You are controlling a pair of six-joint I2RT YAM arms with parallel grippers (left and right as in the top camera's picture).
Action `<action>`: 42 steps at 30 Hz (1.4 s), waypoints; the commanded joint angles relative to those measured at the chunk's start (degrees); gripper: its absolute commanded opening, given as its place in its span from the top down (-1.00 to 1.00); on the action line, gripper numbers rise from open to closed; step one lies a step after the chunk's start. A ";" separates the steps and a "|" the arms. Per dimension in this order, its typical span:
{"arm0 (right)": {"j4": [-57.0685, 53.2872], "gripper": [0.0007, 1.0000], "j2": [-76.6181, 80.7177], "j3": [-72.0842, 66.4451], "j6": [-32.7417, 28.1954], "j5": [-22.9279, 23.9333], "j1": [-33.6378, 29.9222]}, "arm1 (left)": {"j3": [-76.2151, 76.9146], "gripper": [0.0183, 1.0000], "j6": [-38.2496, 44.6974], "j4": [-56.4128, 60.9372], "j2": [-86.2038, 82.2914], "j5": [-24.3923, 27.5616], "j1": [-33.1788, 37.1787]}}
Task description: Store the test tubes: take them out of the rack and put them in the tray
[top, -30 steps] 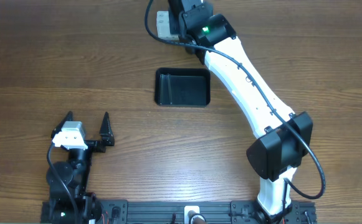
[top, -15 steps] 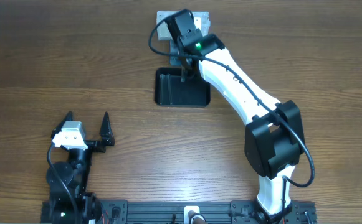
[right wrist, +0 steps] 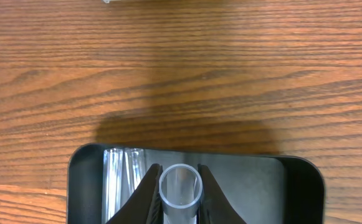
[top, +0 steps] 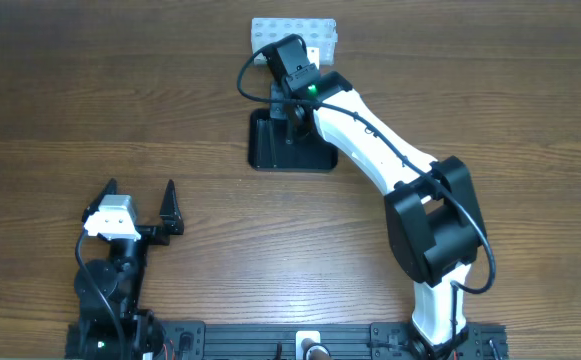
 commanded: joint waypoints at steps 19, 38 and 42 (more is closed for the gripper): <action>-0.11 0.82 4.59 -0.37 1.09 -0.31 2.21 | -0.24 -1.00 0.66 -0.22 -0.33 0.57 0.33; -1.55 0.90 2.21 -0.09 0.81 -0.20 2.51 | -0.24 -1.00 0.66 -0.22 -0.33 0.57 0.33; -2.73 0.91 1.55 -0.11 0.83 -0.22 2.56 | -0.24 -1.00 0.66 -0.22 -0.33 0.55 0.33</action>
